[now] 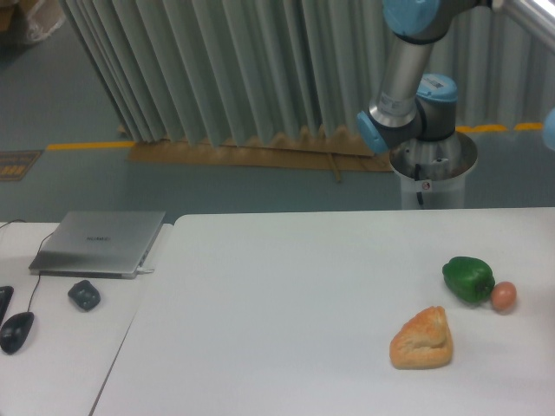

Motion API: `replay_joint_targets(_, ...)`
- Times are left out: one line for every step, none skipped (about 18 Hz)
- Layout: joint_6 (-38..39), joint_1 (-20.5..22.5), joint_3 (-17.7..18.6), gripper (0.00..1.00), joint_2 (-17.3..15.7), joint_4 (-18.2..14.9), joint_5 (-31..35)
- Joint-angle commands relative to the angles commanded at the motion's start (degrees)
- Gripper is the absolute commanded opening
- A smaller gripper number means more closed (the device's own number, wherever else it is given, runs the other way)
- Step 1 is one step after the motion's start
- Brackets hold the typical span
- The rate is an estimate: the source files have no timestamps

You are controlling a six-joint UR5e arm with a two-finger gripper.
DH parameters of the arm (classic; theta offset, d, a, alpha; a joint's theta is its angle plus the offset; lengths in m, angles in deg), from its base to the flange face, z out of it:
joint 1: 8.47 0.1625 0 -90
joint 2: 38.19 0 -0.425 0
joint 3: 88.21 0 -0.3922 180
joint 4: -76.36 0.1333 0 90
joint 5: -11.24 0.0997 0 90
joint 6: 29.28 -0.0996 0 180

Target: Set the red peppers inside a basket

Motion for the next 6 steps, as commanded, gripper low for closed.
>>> replay_joint_targets(0.08,-1.32,1.14,1.00,-0.35,0.17,-0.09)
replay_joint_targets(-0.09,-2.29,1.50,1.00,-0.53,0.17,0.09)
replay_joint_targets(0.00,-3.00,1.59,1.00,-0.62,0.17,0.35)
replay_joint_targets(0.08,-3.87,1.59,1.00,-0.71,0.09,0.35)
replay_joint_targets(0.52,-5.19,1.94,1.00,-1.32,0.09,0.35)
replay_joint_targets(0.52,-5.55,2.47,1.00,-1.93,0.09,0.44)
